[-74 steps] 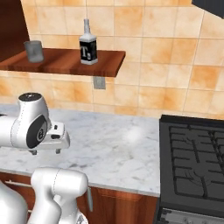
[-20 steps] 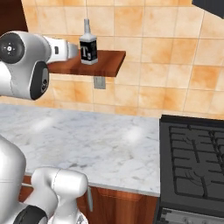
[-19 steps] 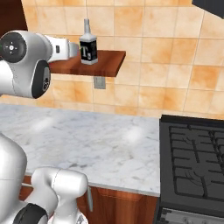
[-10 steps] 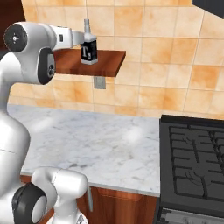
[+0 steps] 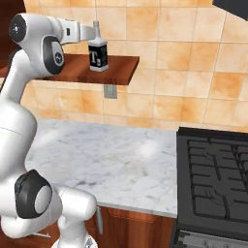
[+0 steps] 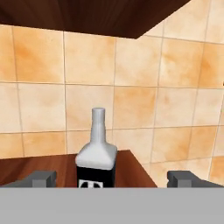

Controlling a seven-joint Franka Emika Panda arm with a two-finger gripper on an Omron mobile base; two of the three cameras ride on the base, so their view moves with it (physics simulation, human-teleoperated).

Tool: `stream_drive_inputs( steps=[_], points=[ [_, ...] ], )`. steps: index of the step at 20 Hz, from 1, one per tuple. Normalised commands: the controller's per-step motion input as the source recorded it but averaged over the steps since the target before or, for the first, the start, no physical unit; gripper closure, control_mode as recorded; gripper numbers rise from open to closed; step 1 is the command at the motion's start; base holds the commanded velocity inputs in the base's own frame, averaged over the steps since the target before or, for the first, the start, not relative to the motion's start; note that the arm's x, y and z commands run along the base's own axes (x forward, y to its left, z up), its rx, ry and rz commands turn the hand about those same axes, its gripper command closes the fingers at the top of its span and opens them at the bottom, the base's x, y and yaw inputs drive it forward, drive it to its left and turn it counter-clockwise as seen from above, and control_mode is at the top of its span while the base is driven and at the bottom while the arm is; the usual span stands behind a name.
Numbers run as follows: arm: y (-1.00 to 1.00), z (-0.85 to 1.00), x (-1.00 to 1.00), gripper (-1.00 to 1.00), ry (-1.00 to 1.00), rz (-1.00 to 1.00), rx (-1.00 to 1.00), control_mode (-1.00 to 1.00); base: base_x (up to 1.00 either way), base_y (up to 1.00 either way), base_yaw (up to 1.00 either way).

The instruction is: There is a bowl on the dining counter. Grab a lemon wedge from the fridge and place it in the bowl. Then get the liquor bottle and glass cup from the cabinet and place them next to the bowl.

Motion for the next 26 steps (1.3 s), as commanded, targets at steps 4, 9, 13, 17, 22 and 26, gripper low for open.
stream_drive_inputs(
  steps=[4,9,13,17,22,26],
  points=[
    [0.00,0.00,0.69,-1.00,0.09,-0.05,0.00,-1.00,0.00,0.00,0.00],
    [0.00,0.00,0.69,-1.00,0.08,-0.02,0.01,-1.00,0.00,0.00,0.00],
    [0.00,0.00,0.66,-1.00,0.05,-0.01,0.00,-1.00,0.00,0.00,0.00],
    [-0.01,0.00,0.48,-1.00,0.01,0.00,0.00,-1.00,0.00,0.00,0.00],
    [-0.05,0.00,0.30,-1.00,0.00,0.00,0.01,-1.00,0.00,0.00,0.00],
    [-0.08,-0.03,0.23,-1.00,0.00,0.00,0.01,-1.00,0.00,0.00,0.00]
  ],
)
